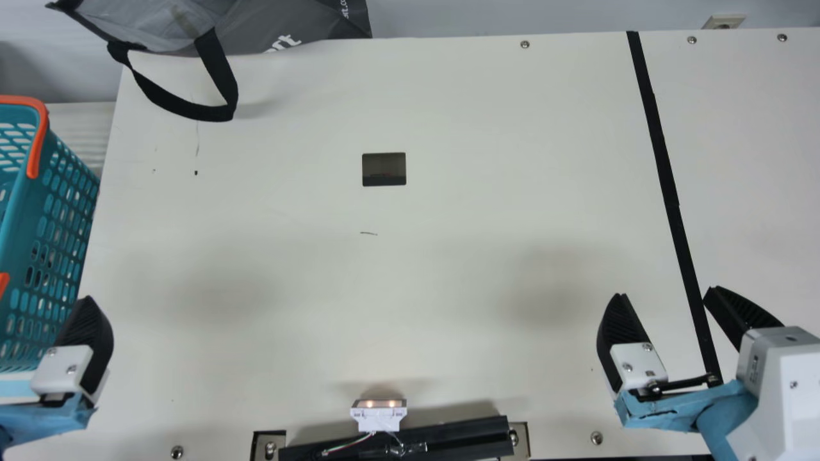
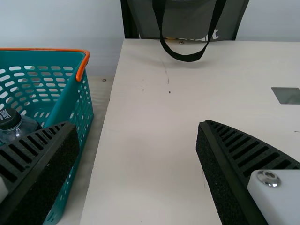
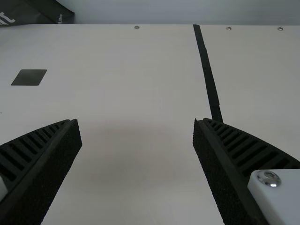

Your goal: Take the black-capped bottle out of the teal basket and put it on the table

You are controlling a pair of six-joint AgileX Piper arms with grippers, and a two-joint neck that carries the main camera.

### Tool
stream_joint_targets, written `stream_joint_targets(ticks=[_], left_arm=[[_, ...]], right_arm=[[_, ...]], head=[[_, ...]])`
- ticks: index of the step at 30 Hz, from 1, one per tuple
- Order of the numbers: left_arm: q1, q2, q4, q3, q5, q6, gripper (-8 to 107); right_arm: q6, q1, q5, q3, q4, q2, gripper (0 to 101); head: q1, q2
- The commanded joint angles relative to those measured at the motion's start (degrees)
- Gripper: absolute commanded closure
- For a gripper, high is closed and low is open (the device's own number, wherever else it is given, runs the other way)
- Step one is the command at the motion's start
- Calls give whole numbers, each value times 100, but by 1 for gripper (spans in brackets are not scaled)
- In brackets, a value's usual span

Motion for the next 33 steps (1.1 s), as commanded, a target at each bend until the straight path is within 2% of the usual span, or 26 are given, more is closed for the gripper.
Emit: stream_joint_targets(ticks=[1, 18, 33], left_arm=[[6, -3, -9, -1, 3, 10, -8], [176, 398, 84, -179, -162, -181, -8], [824, 1324, 521, -472, -554, -749, -8]], right_arm=[[0, 0, 0, 0, 0, 0, 10], [0, 0, -14, 0, 5, 0, 10], [0, 0, -14, 0, 5, 0, 10]], head=[[-51, 47], [-51, 47], [-51, 47]])
